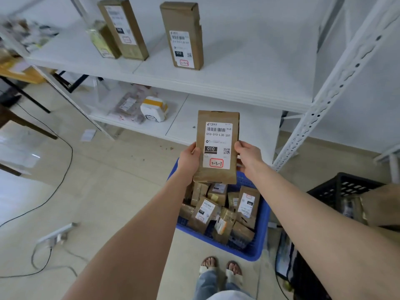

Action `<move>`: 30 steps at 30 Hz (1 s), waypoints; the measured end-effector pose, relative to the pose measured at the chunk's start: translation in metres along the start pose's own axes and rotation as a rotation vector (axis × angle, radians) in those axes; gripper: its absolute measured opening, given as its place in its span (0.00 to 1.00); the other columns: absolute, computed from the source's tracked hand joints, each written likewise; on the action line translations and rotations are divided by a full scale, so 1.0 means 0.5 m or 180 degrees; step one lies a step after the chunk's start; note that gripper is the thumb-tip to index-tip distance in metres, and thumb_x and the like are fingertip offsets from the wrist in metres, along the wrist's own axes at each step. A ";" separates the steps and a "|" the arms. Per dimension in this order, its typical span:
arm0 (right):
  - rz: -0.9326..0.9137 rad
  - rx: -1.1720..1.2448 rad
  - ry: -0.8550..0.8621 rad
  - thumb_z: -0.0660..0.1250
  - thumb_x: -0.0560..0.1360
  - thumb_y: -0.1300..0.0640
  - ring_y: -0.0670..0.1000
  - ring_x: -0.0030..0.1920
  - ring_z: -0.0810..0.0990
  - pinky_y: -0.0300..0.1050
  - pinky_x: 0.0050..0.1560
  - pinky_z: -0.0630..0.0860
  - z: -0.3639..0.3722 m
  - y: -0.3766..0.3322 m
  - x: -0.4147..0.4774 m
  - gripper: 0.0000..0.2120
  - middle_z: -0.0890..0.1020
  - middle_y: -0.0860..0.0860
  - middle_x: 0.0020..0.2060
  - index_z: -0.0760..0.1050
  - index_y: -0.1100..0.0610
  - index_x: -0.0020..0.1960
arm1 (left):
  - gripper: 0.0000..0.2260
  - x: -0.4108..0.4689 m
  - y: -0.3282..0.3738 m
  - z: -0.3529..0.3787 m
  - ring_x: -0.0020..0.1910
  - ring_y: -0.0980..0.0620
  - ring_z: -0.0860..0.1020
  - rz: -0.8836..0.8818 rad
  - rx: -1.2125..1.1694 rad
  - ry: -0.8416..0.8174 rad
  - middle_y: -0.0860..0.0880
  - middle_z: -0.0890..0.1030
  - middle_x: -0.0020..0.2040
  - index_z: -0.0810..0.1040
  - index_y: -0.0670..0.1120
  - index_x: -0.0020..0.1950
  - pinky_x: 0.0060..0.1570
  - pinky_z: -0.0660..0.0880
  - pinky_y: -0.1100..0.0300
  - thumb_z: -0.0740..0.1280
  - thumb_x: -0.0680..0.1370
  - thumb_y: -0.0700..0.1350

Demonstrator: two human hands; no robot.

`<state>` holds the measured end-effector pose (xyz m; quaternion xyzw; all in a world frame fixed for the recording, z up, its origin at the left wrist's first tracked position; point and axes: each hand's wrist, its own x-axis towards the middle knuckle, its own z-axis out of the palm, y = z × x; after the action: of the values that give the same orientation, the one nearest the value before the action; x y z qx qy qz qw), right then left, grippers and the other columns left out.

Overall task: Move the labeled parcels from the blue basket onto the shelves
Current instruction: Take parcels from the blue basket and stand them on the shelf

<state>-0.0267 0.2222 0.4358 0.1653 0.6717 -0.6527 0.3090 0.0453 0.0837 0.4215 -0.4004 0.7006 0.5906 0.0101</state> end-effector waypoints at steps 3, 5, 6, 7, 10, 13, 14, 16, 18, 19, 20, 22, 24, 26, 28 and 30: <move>-0.0085 -0.0004 0.0028 0.61 0.81 0.58 0.53 0.51 0.81 0.51 0.52 0.79 0.006 -0.004 -0.010 0.15 0.82 0.53 0.56 0.73 0.55 0.67 | 0.18 -0.009 0.005 -0.007 0.48 0.44 0.80 0.0072 0.0167 0.0110 0.52 0.82 0.44 0.72 0.51 0.68 0.56 0.75 0.42 0.54 0.81 0.43; -0.0133 -0.0022 0.0041 0.61 0.80 0.58 0.54 0.52 0.81 0.54 0.56 0.78 0.011 -0.005 -0.015 0.15 0.82 0.53 0.56 0.73 0.55 0.66 | 0.17 -0.012 0.005 -0.013 0.49 0.43 0.81 0.0143 0.0271 0.0186 0.49 0.83 0.47 0.74 0.50 0.66 0.55 0.77 0.42 0.55 0.80 0.42; -0.0145 -0.0029 0.0046 0.61 0.80 0.59 0.54 0.53 0.81 0.55 0.57 0.78 0.013 -0.006 -0.016 0.15 0.82 0.53 0.56 0.74 0.55 0.66 | 0.17 -0.012 0.005 -0.016 0.49 0.43 0.81 0.0172 0.0309 0.0232 0.47 0.83 0.48 0.75 0.50 0.65 0.55 0.77 0.42 0.55 0.80 0.42; -0.0150 -0.0020 0.0051 0.61 0.80 0.59 0.54 0.52 0.81 0.56 0.58 0.77 0.016 -0.008 -0.019 0.14 0.82 0.53 0.55 0.74 0.55 0.66 | 0.17 -0.015 0.006 -0.020 0.48 0.43 0.81 0.0196 0.0323 0.0277 0.47 0.83 0.48 0.76 0.49 0.64 0.55 0.77 0.43 0.56 0.79 0.42; -0.0153 0.0031 0.0087 0.61 0.80 0.59 0.53 0.50 0.80 0.57 0.57 0.78 0.024 -0.012 -0.024 0.14 0.82 0.51 0.52 0.75 0.55 0.65 | 0.16 -0.029 0.019 -0.033 0.45 0.45 0.80 0.0264 0.0318 0.0326 0.47 0.82 0.45 0.78 0.49 0.63 0.55 0.76 0.45 0.58 0.79 0.41; -0.0188 0.0014 0.0167 0.62 0.80 0.59 0.52 0.48 0.80 0.55 0.56 0.78 0.039 -0.017 -0.030 0.15 0.82 0.53 0.56 0.74 0.55 0.66 | 0.17 -0.045 0.036 -0.051 0.48 0.44 0.81 0.0325 0.0370 0.0338 0.46 0.83 0.49 0.78 0.48 0.64 0.51 0.78 0.52 0.58 0.79 0.39; -0.0196 0.0018 0.0186 0.62 0.80 0.59 0.52 0.49 0.79 0.54 0.56 0.78 0.045 -0.017 -0.031 0.15 0.81 0.53 0.57 0.74 0.55 0.67 | 0.16 -0.047 0.039 -0.058 0.47 0.46 0.80 0.0334 0.0370 0.0322 0.48 0.82 0.48 0.77 0.48 0.63 0.46 0.78 0.55 0.57 0.79 0.38; -0.0224 0.0026 0.0217 0.62 0.80 0.58 0.53 0.52 0.80 0.54 0.56 0.78 0.058 -0.020 -0.035 0.16 0.81 0.53 0.57 0.74 0.54 0.67 | 0.17 -0.047 0.044 -0.075 0.44 0.49 0.78 0.0366 0.0413 0.0296 0.49 0.80 0.47 0.77 0.48 0.64 0.39 0.75 0.62 0.57 0.79 0.37; -0.0248 -0.0002 0.0263 0.62 0.80 0.58 0.54 0.54 0.80 0.55 0.57 0.78 0.074 -0.025 -0.039 0.16 0.81 0.53 0.58 0.74 0.54 0.67 | 0.18 -0.045 0.049 -0.094 0.44 0.49 0.78 0.0386 0.0449 0.0244 0.49 0.81 0.48 0.76 0.48 0.65 0.41 0.76 0.60 0.56 0.79 0.37; -0.0260 0.0001 0.0282 0.62 0.80 0.58 0.54 0.54 0.80 0.55 0.57 0.78 0.083 -0.027 -0.042 0.16 0.81 0.53 0.58 0.74 0.54 0.67 | 0.17 -0.043 0.052 -0.104 0.45 0.49 0.79 0.0392 0.0438 0.0214 0.49 0.81 0.48 0.77 0.47 0.64 0.43 0.78 0.58 0.56 0.79 0.36; -0.0273 0.0024 0.0305 0.62 0.80 0.58 0.54 0.54 0.79 0.55 0.57 0.78 0.093 -0.029 -0.045 0.16 0.81 0.53 0.58 0.74 0.54 0.67 | 0.17 -0.039 0.055 -0.115 0.46 0.48 0.79 0.0396 0.0426 0.0189 0.48 0.81 0.49 0.77 0.47 0.63 0.46 0.79 0.56 0.56 0.79 0.36; -0.0301 0.0060 0.0361 0.62 0.80 0.59 0.53 0.53 0.79 0.54 0.57 0.78 0.116 -0.032 -0.052 0.16 0.81 0.53 0.58 0.74 0.54 0.67 | 0.17 -0.031 0.058 -0.141 0.47 0.48 0.80 0.0422 0.0450 0.0141 0.48 0.82 0.50 0.78 0.47 0.62 0.48 0.79 0.55 0.56 0.79 0.36; -0.0348 0.0058 0.0434 0.63 0.79 0.58 0.54 0.55 0.79 0.54 0.58 0.77 0.144 -0.031 -0.060 0.16 0.80 0.53 0.59 0.74 0.54 0.67 | 0.16 -0.022 0.056 -0.172 0.48 0.47 0.80 0.0496 0.0516 0.0076 0.46 0.83 0.50 0.80 0.47 0.59 0.50 0.79 0.53 0.57 0.79 0.36; -0.0379 0.0106 0.0501 0.63 0.79 0.58 0.55 0.56 0.79 0.55 0.58 0.77 0.179 -0.028 -0.072 0.16 0.80 0.53 0.59 0.74 0.54 0.66 | 0.15 -0.010 0.053 -0.210 0.50 0.45 0.81 0.0566 0.0558 0.0038 0.45 0.84 0.50 0.81 0.47 0.55 0.53 0.79 0.49 0.57 0.78 0.36; -0.0408 0.0137 0.0557 0.63 0.79 0.58 0.55 0.55 0.80 0.55 0.57 0.78 0.218 -0.024 -0.086 0.16 0.81 0.53 0.58 0.74 0.54 0.67 | 0.14 -0.001 0.049 -0.253 0.50 0.45 0.81 0.0602 0.0549 0.0005 0.45 0.84 0.49 0.82 0.46 0.53 0.53 0.79 0.47 0.58 0.77 0.36; -0.0442 0.0138 0.0594 0.63 0.79 0.58 0.55 0.54 0.80 0.55 0.56 0.78 0.258 -0.019 -0.100 0.16 0.81 0.54 0.58 0.74 0.54 0.67 | 0.13 0.006 0.047 -0.296 0.47 0.46 0.80 0.0663 0.0545 -0.0020 0.45 0.84 0.48 0.82 0.46 0.51 0.53 0.79 0.48 0.59 0.77 0.36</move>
<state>0.0307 0.1039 0.4800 0.1850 0.6931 -0.6687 0.1955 0.0977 -0.0423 0.4839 -0.3214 0.7861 0.5277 -0.0149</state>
